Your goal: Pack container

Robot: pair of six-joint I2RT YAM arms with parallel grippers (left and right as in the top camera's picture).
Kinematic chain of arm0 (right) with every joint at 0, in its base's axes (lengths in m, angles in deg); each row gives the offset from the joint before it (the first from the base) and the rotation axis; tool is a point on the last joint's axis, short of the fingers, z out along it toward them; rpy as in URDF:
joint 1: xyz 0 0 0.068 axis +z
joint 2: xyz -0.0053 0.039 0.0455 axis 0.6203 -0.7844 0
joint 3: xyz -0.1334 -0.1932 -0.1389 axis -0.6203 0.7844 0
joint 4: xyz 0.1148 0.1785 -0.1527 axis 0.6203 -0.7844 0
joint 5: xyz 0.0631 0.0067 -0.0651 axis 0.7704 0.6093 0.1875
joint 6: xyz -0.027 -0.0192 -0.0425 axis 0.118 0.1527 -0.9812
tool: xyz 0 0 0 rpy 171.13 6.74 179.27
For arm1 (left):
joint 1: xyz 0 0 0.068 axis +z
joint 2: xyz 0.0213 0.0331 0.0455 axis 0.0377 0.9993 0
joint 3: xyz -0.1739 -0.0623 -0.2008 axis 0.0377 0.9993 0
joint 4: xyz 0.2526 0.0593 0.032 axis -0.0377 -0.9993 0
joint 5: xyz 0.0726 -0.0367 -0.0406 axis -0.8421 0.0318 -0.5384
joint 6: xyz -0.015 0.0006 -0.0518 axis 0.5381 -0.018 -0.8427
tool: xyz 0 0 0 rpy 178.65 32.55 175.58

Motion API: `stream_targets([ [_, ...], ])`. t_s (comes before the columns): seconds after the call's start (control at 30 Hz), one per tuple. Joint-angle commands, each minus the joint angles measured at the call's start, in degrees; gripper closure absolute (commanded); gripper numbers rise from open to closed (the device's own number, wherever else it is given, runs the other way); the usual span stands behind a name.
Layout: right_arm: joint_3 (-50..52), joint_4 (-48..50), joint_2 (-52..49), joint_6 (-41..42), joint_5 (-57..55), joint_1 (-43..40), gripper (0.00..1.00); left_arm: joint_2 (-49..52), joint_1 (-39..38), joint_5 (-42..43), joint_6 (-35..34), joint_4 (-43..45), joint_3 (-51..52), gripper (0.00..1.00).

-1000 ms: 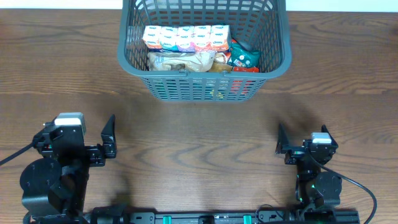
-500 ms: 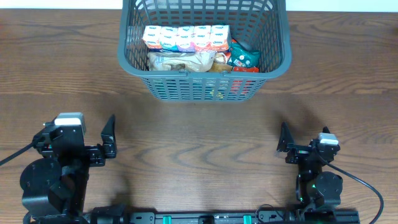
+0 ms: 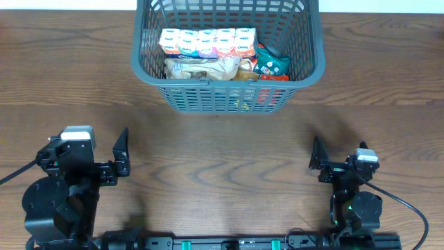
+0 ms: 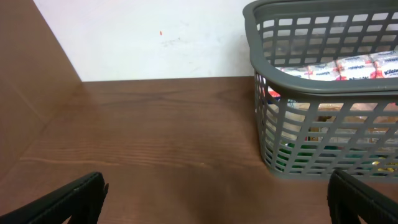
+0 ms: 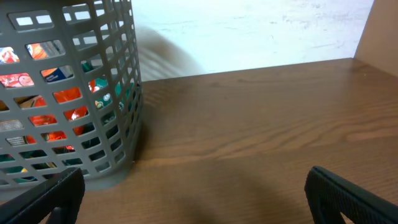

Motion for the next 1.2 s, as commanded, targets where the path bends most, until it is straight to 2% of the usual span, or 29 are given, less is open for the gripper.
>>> stream_targets([
  [0.0, 0.4, 0.2, 0.5, 0.9, -0.6, -0.3, 0.01, -0.2, -0.2, 0.4, 0.5, 0.0, 0.1, 0.01],
  [0.2, 0.4, 0.2, 0.5, 0.9, -0.6, -0.3, 0.01, -1.8, -0.8, 1.0, 0.2, -3.9, 0.1, 0.01],
  [0.4, 0.4, 0.2, 0.5, 0.9, -0.6, -0.3, 0.01, -11.0, -7.1, 5.3, 0.3, -5.2, 5.3, 0.01],
  [0.5, 0.4, 0.2, 0.5, 0.9, -0.6, -0.3, 0.01, -16.7, -9.0, 5.0, 0.2, 1.1, 12.7, 0.02],
  [0.67, 0.4, 0.2, 0.5, 0.9, -0.6, -0.3, 0.01, -24.2, -9.4, 4.0, 0.3, 20.9, 27.1, 0.01],
  [0.83, 0.4, 0.2, 0.5, 0.9, -0.6, -0.3, 0.01, -26.6, -9.4, -2.6, 0.3, 35.3, 37.1, 0.01],
  [1.0, 0.4, 0.2, 0.5, 0.9, -0.6, -0.3, 0.01, -26.6, -9.4, -7.0, 0.3, 44.0, 44.2, 0.01],
  [1.17, 0.4, 0.2, 0.5, 0.9, -0.6, -0.3, 0.01, -26.6, -9.4, -5.9, -1.6, 43.8, 48.7, 0.01],
])
